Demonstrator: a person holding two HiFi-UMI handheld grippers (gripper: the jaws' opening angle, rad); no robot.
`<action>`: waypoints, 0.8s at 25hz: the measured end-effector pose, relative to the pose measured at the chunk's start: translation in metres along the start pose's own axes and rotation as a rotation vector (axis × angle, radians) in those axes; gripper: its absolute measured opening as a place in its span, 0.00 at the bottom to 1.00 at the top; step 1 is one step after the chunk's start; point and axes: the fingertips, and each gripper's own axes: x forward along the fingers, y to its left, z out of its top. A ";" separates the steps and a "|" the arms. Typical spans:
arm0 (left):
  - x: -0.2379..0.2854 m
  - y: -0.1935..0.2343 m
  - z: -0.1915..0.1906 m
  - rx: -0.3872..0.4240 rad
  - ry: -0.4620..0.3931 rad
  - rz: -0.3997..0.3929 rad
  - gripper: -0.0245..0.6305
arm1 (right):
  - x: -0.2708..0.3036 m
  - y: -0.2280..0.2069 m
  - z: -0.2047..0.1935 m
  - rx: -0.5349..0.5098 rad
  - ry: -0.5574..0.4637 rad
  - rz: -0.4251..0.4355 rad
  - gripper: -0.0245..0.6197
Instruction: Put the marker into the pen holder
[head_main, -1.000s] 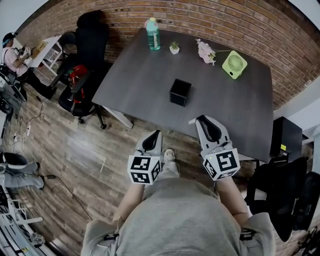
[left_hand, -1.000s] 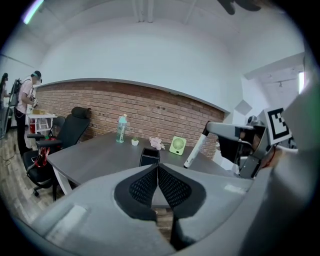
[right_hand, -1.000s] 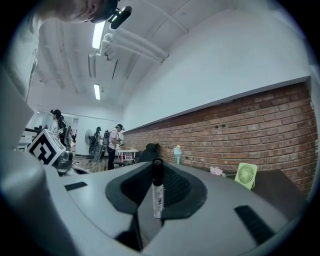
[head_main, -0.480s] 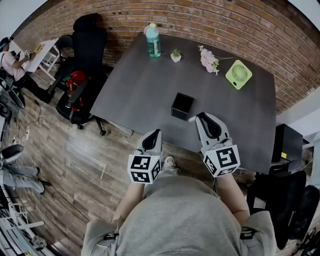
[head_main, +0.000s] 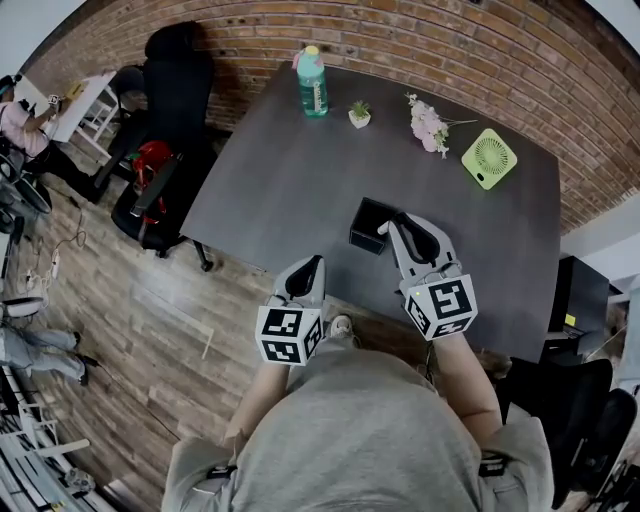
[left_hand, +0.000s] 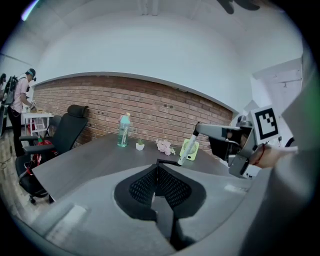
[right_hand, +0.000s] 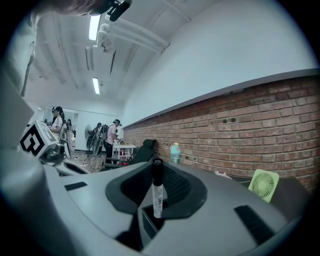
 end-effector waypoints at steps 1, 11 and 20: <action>0.002 0.002 0.000 -0.001 0.003 -0.001 0.07 | 0.006 -0.001 -0.004 0.001 0.007 0.002 0.14; 0.021 0.019 0.000 -0.003 0.021 0.003 0.07 | 0.050 -0.011 -0.045 0.007 0.100 0.019 0.14; 0.032 0.029 0.002 -0.006 0.033 0.003 0.07 | 0.079 -0.015 -0.079 -0.001 0.191 0.038 0.14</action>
